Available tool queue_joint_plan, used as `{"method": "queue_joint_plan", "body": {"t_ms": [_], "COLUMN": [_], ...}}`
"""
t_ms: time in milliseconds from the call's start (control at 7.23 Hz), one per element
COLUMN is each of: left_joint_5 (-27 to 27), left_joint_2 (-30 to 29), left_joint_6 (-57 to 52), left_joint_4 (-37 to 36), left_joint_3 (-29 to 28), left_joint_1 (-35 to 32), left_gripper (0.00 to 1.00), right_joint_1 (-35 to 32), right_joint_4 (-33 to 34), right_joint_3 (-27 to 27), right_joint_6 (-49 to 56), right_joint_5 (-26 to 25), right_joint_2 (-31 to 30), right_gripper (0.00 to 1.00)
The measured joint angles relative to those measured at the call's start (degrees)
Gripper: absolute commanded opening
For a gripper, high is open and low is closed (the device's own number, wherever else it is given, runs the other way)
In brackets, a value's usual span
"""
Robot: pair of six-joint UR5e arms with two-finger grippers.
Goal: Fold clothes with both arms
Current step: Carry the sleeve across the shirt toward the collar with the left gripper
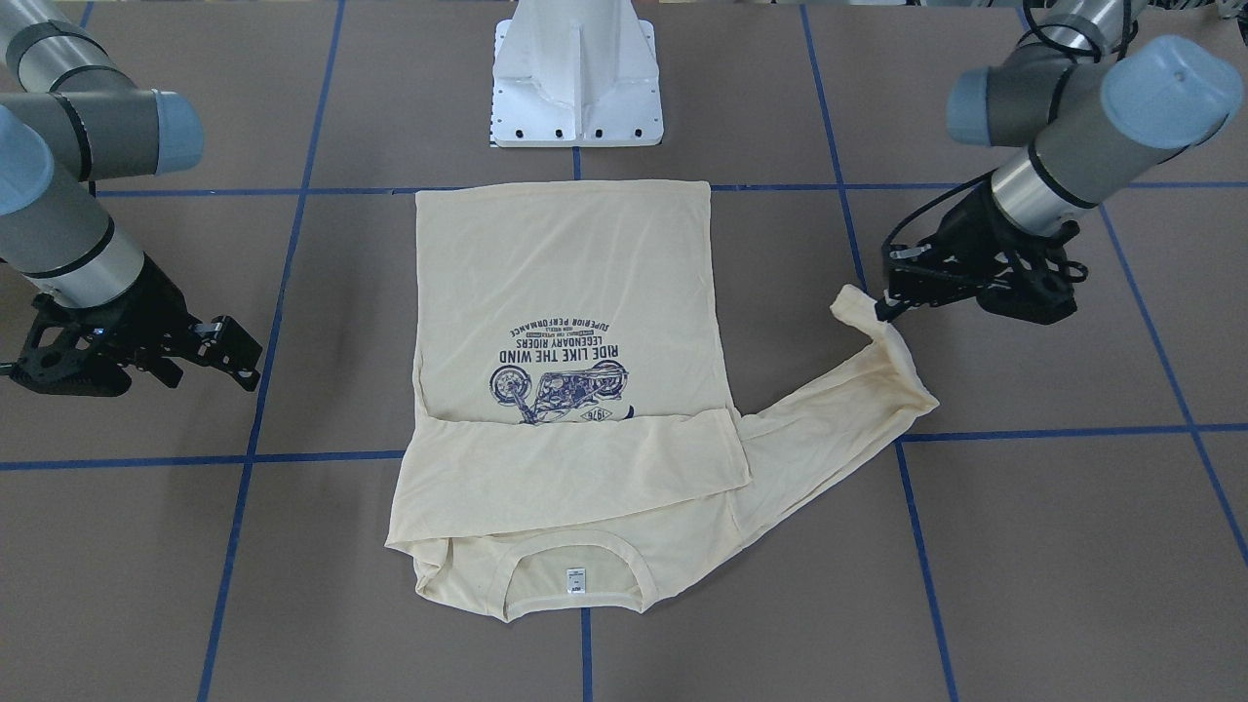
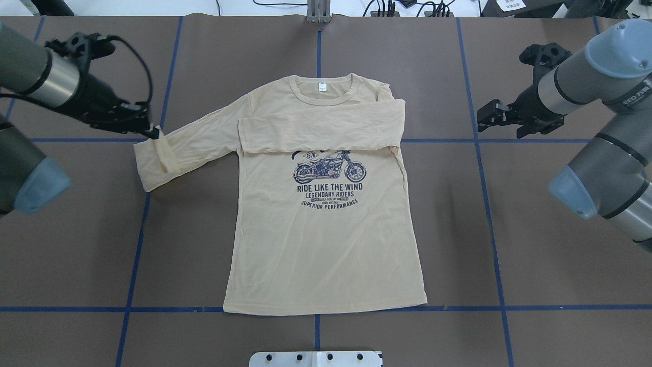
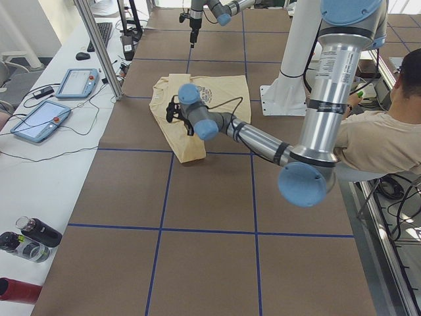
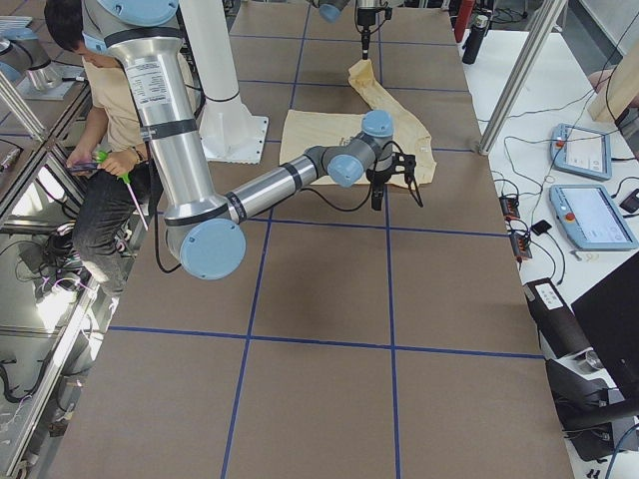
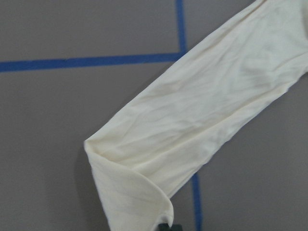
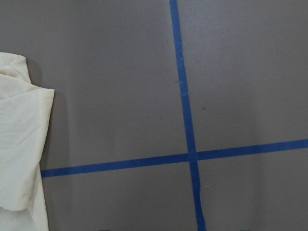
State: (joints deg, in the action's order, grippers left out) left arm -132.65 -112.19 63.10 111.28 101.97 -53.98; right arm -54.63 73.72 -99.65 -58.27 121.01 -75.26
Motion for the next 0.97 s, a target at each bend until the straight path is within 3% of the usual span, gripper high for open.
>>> {"method": "queue_joint_plan", "body": {"t_ms": [277,830,969], "left_joint_5": [2.57,14.19,17.04], "left_joint_2": [-13.62,-34.27,-36.75], "left_joint_6": [9.98,20.58,21.14], "left_joint_4": [-4.09,2.82,3.66], "left_joint_3": [-4.99,-21.93,-24.65], "left_joint_1": [3.44,12.29,14.29], "left_gripper": [0.00,0.00,0.00], "right_joint_1": [-1.93,-3.76,-3.82], "right_joint_4": [0.00,-0.15,-0.13], "right_joint_3": [1.18,2.14,2.19], "right_joint_6": [4.05,6.16,6.17], "right_joint_5": [-0.05,-0.18,-0.32], "right_joint_2": [-1.47,-2.66,-2.68], "right_gripper": [0.93,0.93,0.93]}}
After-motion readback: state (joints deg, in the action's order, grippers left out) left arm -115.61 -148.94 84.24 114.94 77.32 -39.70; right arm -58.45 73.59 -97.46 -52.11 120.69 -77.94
